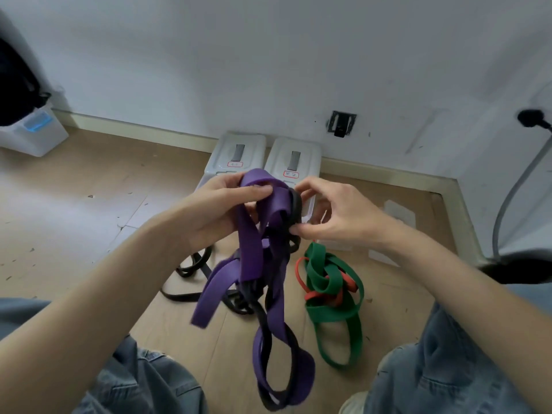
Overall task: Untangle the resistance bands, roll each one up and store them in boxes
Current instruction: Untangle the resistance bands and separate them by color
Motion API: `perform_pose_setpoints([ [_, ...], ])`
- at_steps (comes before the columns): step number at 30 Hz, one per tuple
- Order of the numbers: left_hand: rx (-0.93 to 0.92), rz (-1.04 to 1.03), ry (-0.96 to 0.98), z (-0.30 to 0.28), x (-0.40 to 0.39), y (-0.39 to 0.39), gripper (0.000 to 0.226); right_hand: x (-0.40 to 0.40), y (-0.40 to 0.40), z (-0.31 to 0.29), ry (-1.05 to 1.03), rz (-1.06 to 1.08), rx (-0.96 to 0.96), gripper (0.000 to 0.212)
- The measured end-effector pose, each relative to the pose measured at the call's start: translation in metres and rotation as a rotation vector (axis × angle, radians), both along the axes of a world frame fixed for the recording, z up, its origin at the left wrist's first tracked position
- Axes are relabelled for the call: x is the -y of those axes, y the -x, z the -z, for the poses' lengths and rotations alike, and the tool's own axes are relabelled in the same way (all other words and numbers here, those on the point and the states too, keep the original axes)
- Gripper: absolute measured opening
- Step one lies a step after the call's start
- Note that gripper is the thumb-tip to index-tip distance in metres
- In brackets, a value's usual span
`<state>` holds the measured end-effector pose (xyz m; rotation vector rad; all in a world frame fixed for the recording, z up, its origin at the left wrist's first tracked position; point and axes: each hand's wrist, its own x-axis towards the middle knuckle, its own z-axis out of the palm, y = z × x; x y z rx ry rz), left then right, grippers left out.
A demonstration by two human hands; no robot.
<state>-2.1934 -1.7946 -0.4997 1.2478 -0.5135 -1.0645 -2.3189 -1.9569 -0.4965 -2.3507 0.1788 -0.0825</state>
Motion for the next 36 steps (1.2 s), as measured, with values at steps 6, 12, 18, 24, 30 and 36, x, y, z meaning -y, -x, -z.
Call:
perform_pose_setpoints([
  [6,-0.043,-0.115,-0.21,0.016,-0.008,-0.021,0.023,0.006,0.0,-0.01,0.145,0.037,0.034,0.024],
  [12,0.566,-0.179,-0.783,0.037,-0.013,-0.026,0.063,0.009,0.006,-0.018,-0.124,0.157,0.175,0.02],
  [18,0.716,0.238,-0.23,0.036,0.011,0.011,0.047,0.0,0.005,-0.012,-0.207,0.127,0.229,0.025],
  [24,0.835,0.168,-0.307,0.041,0.0,-0.003,0.015,0.027,0.012,-0.021,-0.519,0.311,0.29,0.02],
  [30,0.588,-0.021,0.034,-0.023,0.001,0.009,0.025,0.032,0.013,-0.01,0.027,0.014,-0.512,0.073],
  [36,0.524,0.042,-0.078,-0.017,0.013,0.026,0.024,-0.003,0.003,-0.008,-0.195,-0.067,-0.129,0.027],
])
